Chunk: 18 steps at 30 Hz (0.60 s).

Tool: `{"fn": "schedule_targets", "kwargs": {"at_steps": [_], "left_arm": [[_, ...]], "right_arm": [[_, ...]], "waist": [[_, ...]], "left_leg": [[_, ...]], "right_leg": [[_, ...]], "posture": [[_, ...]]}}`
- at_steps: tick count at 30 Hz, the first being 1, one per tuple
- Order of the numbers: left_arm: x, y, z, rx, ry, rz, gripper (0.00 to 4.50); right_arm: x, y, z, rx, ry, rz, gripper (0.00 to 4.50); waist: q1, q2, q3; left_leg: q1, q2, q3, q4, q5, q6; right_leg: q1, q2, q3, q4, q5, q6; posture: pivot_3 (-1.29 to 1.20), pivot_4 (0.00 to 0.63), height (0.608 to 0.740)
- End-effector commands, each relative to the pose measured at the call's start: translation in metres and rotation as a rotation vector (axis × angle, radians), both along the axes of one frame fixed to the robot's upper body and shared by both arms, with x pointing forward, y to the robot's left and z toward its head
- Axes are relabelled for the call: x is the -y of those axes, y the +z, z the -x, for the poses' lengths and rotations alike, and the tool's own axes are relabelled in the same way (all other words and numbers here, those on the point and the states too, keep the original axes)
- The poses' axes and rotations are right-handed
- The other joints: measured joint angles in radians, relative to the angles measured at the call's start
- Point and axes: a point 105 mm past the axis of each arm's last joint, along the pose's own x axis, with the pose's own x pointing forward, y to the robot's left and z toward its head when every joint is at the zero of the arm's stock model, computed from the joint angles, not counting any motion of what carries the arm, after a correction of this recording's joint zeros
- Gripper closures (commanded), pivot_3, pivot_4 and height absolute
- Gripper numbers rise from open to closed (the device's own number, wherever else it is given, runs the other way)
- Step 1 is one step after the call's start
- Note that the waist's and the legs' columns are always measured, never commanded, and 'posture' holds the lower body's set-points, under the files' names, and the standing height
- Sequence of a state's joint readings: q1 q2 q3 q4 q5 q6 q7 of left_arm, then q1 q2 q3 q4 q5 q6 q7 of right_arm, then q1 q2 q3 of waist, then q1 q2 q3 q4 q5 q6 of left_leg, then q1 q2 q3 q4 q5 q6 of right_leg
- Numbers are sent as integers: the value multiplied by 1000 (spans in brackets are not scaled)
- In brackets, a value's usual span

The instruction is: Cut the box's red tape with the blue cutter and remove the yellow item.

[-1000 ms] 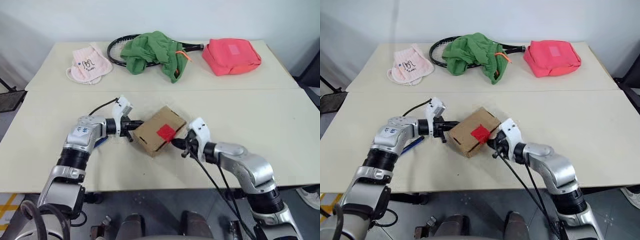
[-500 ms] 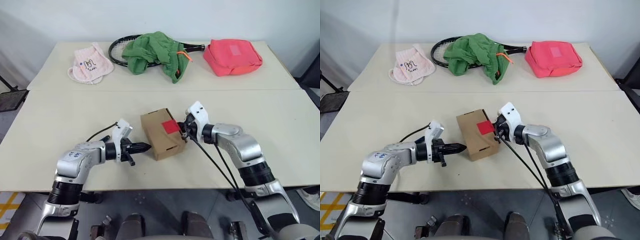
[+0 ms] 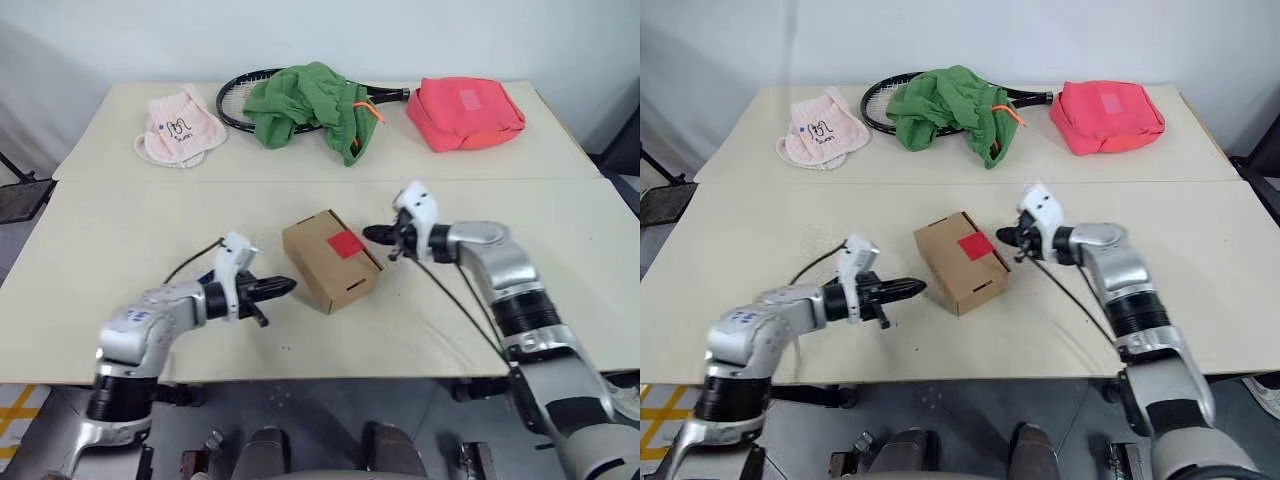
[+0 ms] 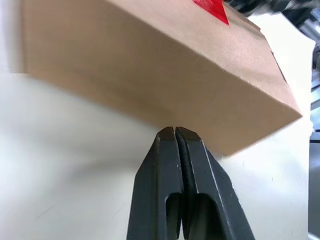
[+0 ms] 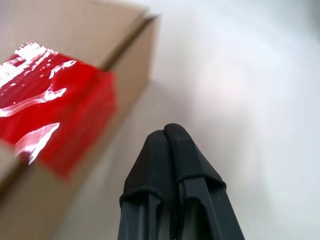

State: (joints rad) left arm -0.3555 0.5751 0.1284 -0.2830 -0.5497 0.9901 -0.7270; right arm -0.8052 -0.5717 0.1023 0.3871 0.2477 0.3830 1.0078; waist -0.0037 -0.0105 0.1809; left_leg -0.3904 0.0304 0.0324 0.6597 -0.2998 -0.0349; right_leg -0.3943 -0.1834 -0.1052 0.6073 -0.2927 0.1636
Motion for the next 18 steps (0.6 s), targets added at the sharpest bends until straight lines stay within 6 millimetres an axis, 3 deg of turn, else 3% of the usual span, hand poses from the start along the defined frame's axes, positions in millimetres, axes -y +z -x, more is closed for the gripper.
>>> {"fn": "schedule_targets", "kwargs": {"at_steps": [1,4,7,10,13,15,18], "left_arm": [[-17,31,23,91,-44,22,4067],[-52,42,42,132,-6,7,3300],[-114,41,45,178,184,-21,2387],[-174,25,61,151,347,-68,1489],[-216,9,81,125,433,-136,597],[-240,1,94,100,486,-167,12],[-253,-2,99,105,502,-208,12]], "right_arm": [[19,26,21,36,62,-44,4105],[25,40,49,63,171,-104,3237],[13,54,87,107,341,-221,2230],[0,57,112,156,406,-256,1230],[-14,55,131,194,470,-248,206],[-25,53,142,226,521,-251,0],[-35,53,149,257,547,-274,0]], "waist": [[0,0,0],[-3,0,0],[-4,0,0],[-3,1,0],[1,0,0],[6,0,0],[10,0,0]], "left_leg": [[0,0,0,0,0,0],[1,1,1,-1,-1,0],[3,1,3,-4,-1,0],[3,2,4,-4,-1,0],[4,2,5,-4,-3,1],[3,2,6,-3,-3,2],[3,2,6,-3,-4,2]], "right_leg": [[0,0,0,0,0,0],[0,0,0,-1,0,0],[0,0,0,-2,0,-1],[0,0,0,-3,-1,-1],[0,0,0,-3,-1,-1],[0,0,0,-4,-1,-2],[0,0,0,-4,-1,-2]], "posture": [[0,150,740],[0,150,740],[0,150,740],[0,150,740],[0,150,740],[0,150,740],[0,150,740]]}}
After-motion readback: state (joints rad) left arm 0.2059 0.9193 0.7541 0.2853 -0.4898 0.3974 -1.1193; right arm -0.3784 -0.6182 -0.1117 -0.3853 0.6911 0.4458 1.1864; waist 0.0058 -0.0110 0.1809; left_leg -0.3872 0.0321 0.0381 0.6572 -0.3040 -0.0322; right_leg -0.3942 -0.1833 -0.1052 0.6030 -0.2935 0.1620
